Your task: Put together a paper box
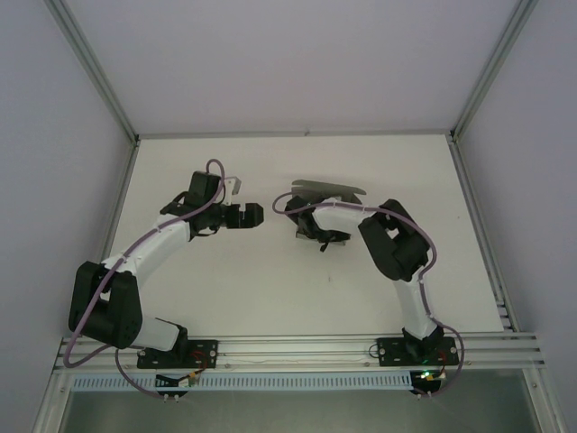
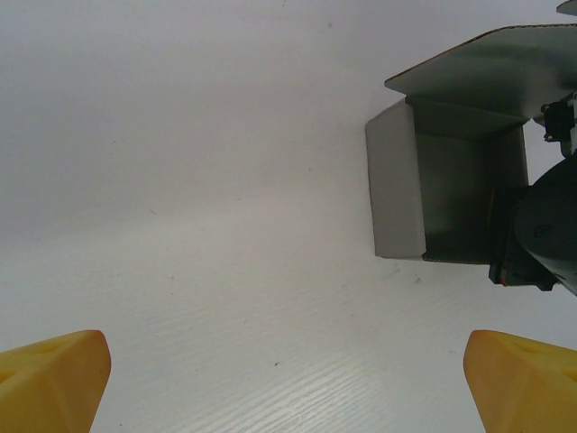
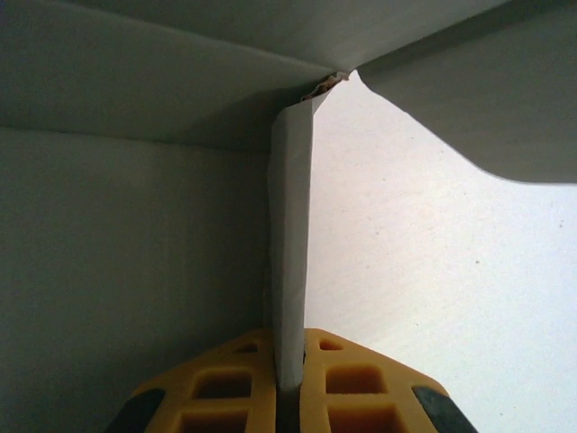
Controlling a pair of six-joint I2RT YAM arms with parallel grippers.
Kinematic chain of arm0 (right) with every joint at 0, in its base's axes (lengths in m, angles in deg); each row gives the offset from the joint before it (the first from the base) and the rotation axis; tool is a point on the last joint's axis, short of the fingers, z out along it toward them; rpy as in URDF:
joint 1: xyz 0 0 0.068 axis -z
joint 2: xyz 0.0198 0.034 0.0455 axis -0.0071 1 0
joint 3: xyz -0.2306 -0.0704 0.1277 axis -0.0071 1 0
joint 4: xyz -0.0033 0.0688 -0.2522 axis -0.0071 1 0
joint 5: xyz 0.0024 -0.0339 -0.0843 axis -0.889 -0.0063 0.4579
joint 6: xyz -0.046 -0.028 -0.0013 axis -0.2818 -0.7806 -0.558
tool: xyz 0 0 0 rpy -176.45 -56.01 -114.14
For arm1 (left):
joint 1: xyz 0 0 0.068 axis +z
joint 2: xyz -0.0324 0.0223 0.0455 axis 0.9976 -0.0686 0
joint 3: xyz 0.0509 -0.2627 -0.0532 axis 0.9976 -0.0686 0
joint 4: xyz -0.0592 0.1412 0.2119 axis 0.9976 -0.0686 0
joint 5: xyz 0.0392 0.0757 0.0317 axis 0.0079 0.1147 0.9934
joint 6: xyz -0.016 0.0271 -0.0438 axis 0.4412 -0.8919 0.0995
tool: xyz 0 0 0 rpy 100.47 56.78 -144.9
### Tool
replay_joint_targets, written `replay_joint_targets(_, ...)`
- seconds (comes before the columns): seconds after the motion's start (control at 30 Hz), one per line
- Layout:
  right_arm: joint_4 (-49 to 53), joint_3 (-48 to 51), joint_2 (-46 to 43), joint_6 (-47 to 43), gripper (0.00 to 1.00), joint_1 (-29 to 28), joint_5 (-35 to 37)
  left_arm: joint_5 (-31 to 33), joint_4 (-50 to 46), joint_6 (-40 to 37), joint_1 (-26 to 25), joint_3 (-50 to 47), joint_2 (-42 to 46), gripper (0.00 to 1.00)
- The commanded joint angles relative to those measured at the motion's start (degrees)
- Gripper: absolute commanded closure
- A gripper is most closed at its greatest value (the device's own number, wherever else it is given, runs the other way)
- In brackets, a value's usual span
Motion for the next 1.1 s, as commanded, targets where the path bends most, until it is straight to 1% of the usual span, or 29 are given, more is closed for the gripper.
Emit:
replay_joint_targets(0.0, 8.3, 3.4, 4.6, -2.3, 1.0, 0.7, -1.8, 0.9, -0.9, 0.3, -0.6, 0.9, 0.4, 0.0)
replay_joint_targets(0.13, -0.1, 6.9, -0.8, -5.6, 1.0, 0.1, -3.5, 1.0, -0.9, 0.7, -1.0, 0.7, 1.0, 0.0)
replay_joint_targets(0.3, -6.4, 10.0, -6.2, -8.3, 1.0, -0.7, -4.0, 0.8, -0.7, 0.9, -1.5, 0.1, 2.9, 0.0)
replay_joint_targets(0.33, -7.3, 10.5, -7.1, -8.8, 1.0, -0.8, -4.5, 0.8, -0.7, 0.9, -1.5, 0.0, 3.3, 0.0)
replay_joint_targets(0.37, -8.5, 11.2, -8.2, -9.4, 0.99, -1.0, -9.5, 0.6, -0.7, 0.9, -1.5, -0.1, 3.8, 0.0)
replay_joint_targets(0.4, -10.1, 12.1, -9.5, -9.5, 0.97, -1.4, -6.9, 0.5, -0.6, 0.9, -1.6, -0.5, 4.4, 0.0)
replay_joint_targets(0.43, -11.5, 12.9, -10.8, -9.9, 0.96, -1.7, -8.5, 0.4, -0.6, 0.9, -1.6, -0.7, 4.8, 0.0)
replay_joint_targets(0.47, -12.7, 13.6, -11.9, -9.8, 0.93, -1.8, -10.2, 0.2, -0.7, 0.8, -1.6, -1.0, 5.2, 0.0)
replay_joint_targets(0.5, -13.6, 14.4, -13.0, -9.2, 0.87, -2.2, -11.7, 0.1, -0.6, 0.8, -1.9, -1.2, 5.8, 0.0)
replay_joint_targets(0.53, -14.2, 15.0, -13.9, -8.6, 0.78, -2.5, -12.5, 0.0, -0.5, 0.8, -1.7, -1.3, 6.2, 0.0)
replay_joint_targets(0.57, -14.6, 15.6, -14.6, -7.8, 0.72, -2.7, -12.5, -0.2, -0.5, 0.7, -1.7, -1.4, 6.6, 0.0)
replay_joint_targets(0.7, -16.4, 18.0, -17.8, -5.4, 0.72, -3.2, -13.0, -0.4, -0.6, 0.5, -1.8, -2.0, 7.9, 0.0)
replay_joint_targets(0.77, -17.3, 19.3, -19.6, -4.1, 0.7, -3.4, -12.6, -0.7, -0.5, 0.3, -1.8, -2.1, 8.3, 0.0)
replay_joint_targets(0.83, -19.0, 20.9, -22.4, -3.2, 0.62, -3.4, -12.6, -1.2, -0.3, 0.2, -1.8, -2.0, 8.3, 0.0)
replay_joint_targets(0.9, -22.0, 22.9, -25.7, -3.6, 0.61, -3.4, -13.4, -2.0, 0.0, 0.0, -1.9, -1.8, 8.2, 0.0)
replay_joint_targets(0.93, -23.1, 23.7, -27.3, -3.7, 0.58, -3.4, -13.7, -2.3, 0.2, -0.1, -1.9, -1.6, 8.0, 0.0)
replay_joint_targets(1.0, -24.7, 25.0, -30.2, -4.1, 0.49, -3.4, -13.8, -2.8, 0.3, -0.4, -1.9, -1.2, 7.7, 0.0)
replay_joint_targets(1.07, -25.7, 26.2, -33.0, -4.8, 0.47, -3.4, -13.4, -3.1, 0.5, -0.8, -2.0, -0.7, 7.2, 0.0)
